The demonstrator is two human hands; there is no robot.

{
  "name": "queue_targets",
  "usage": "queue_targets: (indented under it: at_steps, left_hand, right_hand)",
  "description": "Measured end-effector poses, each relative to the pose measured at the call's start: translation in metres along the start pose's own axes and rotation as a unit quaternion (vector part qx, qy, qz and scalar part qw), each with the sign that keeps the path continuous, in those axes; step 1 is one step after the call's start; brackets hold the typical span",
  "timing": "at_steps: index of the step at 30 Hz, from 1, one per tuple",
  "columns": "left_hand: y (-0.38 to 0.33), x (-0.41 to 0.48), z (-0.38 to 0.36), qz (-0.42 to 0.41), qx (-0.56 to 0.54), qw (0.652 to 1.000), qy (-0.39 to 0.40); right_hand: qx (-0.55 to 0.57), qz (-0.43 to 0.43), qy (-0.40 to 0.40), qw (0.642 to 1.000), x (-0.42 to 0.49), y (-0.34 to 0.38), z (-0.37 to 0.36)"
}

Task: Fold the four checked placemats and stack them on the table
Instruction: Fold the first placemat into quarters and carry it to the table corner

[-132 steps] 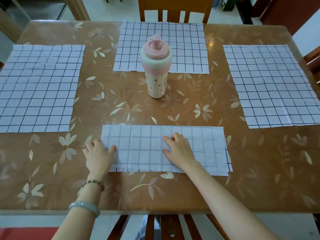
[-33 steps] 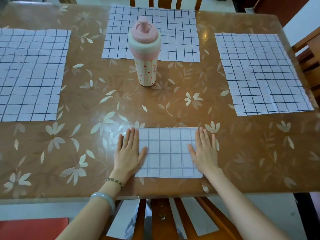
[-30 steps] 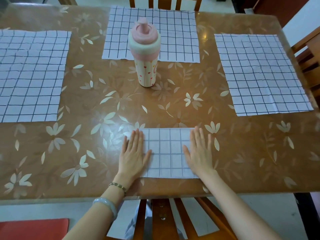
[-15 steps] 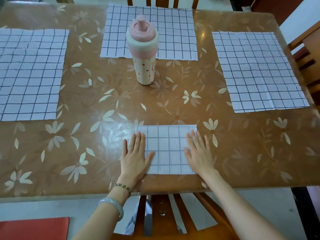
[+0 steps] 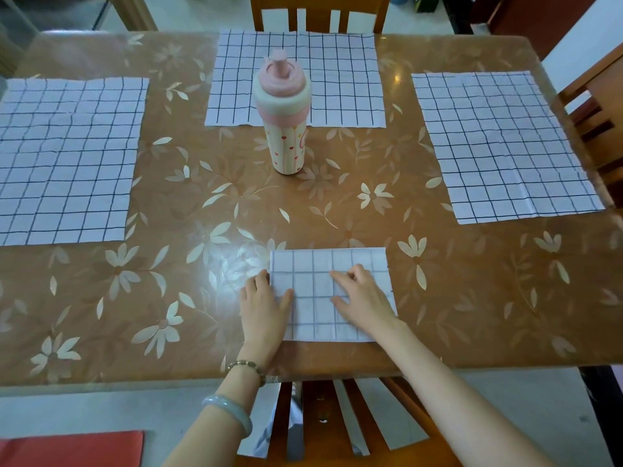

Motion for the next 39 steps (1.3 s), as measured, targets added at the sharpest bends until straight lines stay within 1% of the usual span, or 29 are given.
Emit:
queue_targets:
  at_steps: [4,6,8,11,13,15,20,27,32,36,39]
  left_hand:
    - [-0.001,0.003,-0.003,0.054,-0.098,0.994,0.015]
    - [0.002,0.005,-0.005,0.1,-0.146,0.983,0.042]
    - [0.007,0.005,-0.007,0.138,-0.17,0.973,0.068]
    - [0.014,0.007,-0.009,0.16,-0.236,0.952,0.111]
    - [0.017,0.006,-0.009,0.154,-0.272,0.938,0.15]
    - [0.02,0.005,-0.003,0.135,-0.268,0.941,0.158]
    - [0.032,0.01,0.027,0.102,-0.204,0.966,0.125]
    - [0.073,0.016,0.079,0.113,-0.142,0.98,0.084]
    - [0.088,0.014,0.091,0.121,-0.149,0.977,0.096]
    - [0.081,0.006,0.091,0.1,-0.182,0.966,0.157]
    - [0.075,0.002,0.096,0.081,-0.186,0.964,0.172]
  right_hand:
    - [0.038,-0.031,0.035,0.998,0.003,-0.009,-0.01]
    - [0.06,-0.041,0.051,0.996,0.003,-0.012,-0.011]
    - [0.077,-0.052,0.07,0.993,0.003,-0.015,-0.013]
    - [0.076,-0.055,0.088,0.992,0.005,-0.016,-0.013]
    - [0.071,-0.054,0.09,0.992,0.005,-0.014,-0.011]
    - [0.073,-0.056,0.089,0.992,0.005,-0.01,-0.011]
    - [0.05,-0.035,0.089,0.994,0.015,0.018,-0.019]
    - [0.048,-0.006,0.093,0.994,0.029,0.074,-0.05]
    - [0.057,0.0,0.099,0.993,0.032,0.085,-0.057]
    - [0.047,-0.004,0.106,0.993,0.032,0.084,-0.054]
    - [0.011,-0.004,0.1,0.995,0.032,0.082,-0.051]
Point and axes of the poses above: each hand's wrist, its own x-axis towards the middle knuckle, its own z-axis out of the back of the hand, y = z × x, the point moved 8 cm from there along x, towards the middle knuckle, and after that the axes turned 3 degrees about z, right-handed, at the moved point
